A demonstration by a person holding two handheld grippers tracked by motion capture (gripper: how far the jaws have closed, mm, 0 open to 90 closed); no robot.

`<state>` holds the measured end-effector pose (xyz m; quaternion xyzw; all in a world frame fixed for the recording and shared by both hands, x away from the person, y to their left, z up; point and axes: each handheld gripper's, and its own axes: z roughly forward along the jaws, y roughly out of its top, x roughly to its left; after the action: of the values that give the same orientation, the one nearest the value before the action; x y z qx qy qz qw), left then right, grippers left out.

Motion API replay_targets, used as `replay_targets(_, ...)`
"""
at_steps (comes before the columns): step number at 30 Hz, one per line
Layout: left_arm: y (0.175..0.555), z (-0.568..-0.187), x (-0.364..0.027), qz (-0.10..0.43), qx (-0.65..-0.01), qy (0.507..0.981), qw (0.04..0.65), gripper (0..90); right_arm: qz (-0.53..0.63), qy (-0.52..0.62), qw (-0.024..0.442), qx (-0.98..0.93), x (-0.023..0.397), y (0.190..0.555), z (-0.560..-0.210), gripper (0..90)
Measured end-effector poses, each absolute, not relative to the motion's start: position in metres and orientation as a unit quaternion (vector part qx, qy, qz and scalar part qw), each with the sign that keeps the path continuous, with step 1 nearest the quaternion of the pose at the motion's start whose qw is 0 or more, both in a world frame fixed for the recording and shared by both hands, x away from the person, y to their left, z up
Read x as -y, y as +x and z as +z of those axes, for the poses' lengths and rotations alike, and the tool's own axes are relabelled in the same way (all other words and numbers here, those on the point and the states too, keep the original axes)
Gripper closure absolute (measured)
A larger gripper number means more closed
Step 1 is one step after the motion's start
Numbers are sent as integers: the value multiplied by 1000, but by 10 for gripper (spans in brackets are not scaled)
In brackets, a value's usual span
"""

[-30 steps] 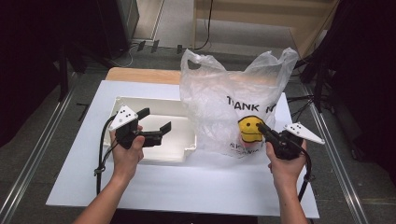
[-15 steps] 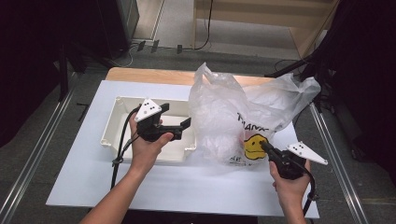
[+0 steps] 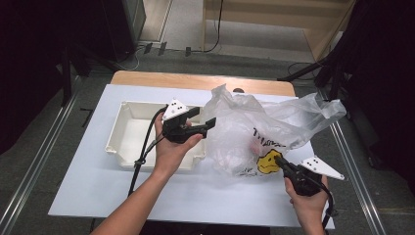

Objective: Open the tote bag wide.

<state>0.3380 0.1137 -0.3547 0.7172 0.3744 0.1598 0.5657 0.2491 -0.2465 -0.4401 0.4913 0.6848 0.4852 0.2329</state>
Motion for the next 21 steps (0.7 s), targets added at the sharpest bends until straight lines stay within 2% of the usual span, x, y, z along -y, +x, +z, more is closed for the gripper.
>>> replay_targets(3,333,-354,-110,152,-347,725,575,729,490,493,230,-681,250,247,-440,900)
replay_targets(5,330,-355,-107,145,-342,731,572,846,498,492,233,-675,252,247,-439,888)
replay_targets(6,328,-356,-106,141,-340,734,571,888,504,493,234,-669,254,245,-436,836)
replay_targets(9,320,-358,-100,136,-329,745,564,900,510,491,247,-661,255,242,-429,736)
replay_targets(14,303,-367,-91,125,-319,754,560,900,528,504,274,-626,258,238,-409,488)
replay_targets(21,285,-383,-83,111,-307,765,554,900,555,527,271,-583,258,244,-376,230)
